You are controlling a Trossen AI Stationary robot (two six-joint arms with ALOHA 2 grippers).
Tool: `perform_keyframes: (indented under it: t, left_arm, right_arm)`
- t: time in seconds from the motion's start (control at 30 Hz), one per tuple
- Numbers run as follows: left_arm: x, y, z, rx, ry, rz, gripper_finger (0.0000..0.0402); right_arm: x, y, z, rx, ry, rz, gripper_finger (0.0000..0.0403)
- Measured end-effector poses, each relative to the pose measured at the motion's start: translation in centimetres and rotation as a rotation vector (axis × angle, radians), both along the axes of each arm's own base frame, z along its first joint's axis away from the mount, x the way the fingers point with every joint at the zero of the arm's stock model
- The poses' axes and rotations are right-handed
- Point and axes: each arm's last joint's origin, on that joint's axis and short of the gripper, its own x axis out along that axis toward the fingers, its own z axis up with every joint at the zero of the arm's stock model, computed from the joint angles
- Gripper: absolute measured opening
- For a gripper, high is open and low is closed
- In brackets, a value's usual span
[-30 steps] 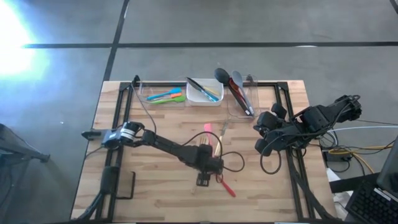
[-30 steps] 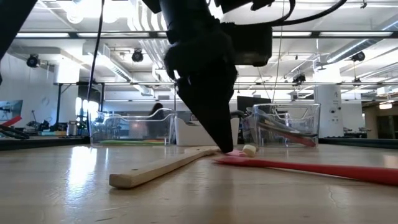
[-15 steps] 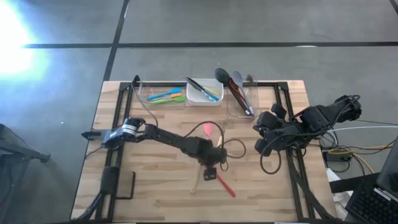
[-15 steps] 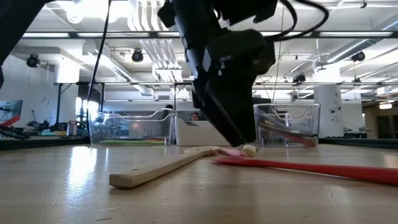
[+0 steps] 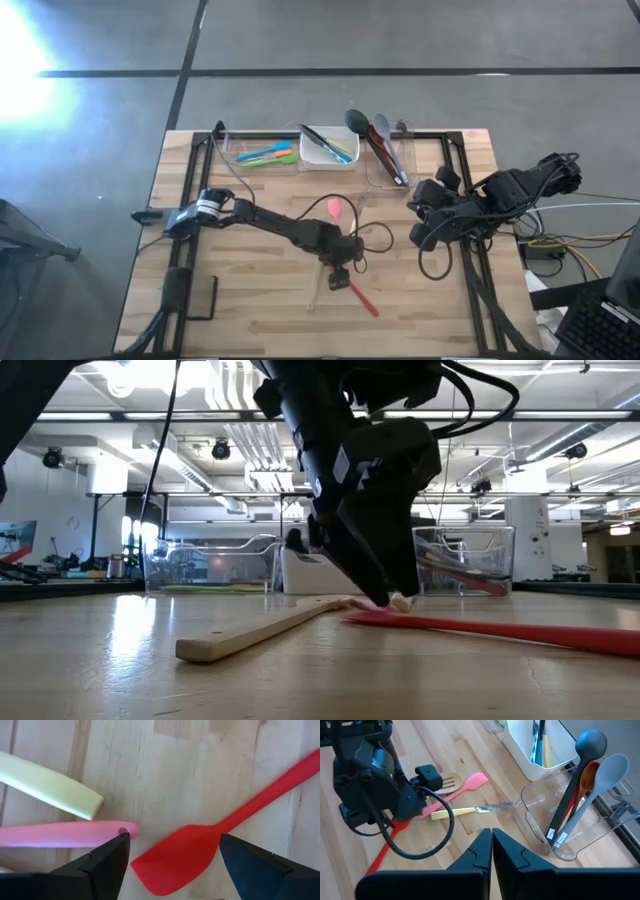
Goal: Pick & Place Kitchen Items
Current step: Put the red spatula into the left transparent bin
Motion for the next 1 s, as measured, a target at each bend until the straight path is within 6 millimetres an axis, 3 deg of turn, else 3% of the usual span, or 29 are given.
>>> perform_keyframes:
  t: [0.4,1.0]
  left_arm:
    - [-0.2,-1.4,-2.6,0.008,0.049,-0.048,0.0312]
    - [-2.0,-5.2,-4.0,0.153,0.061,-0.221,0.0312]
  right_arm:
    - [0.0,0.0,0.0,-0.001,0.001,0.002,0.0008]
    - [0.0,0.0,0.0,-0.004,0.004,0.006,0.0008]
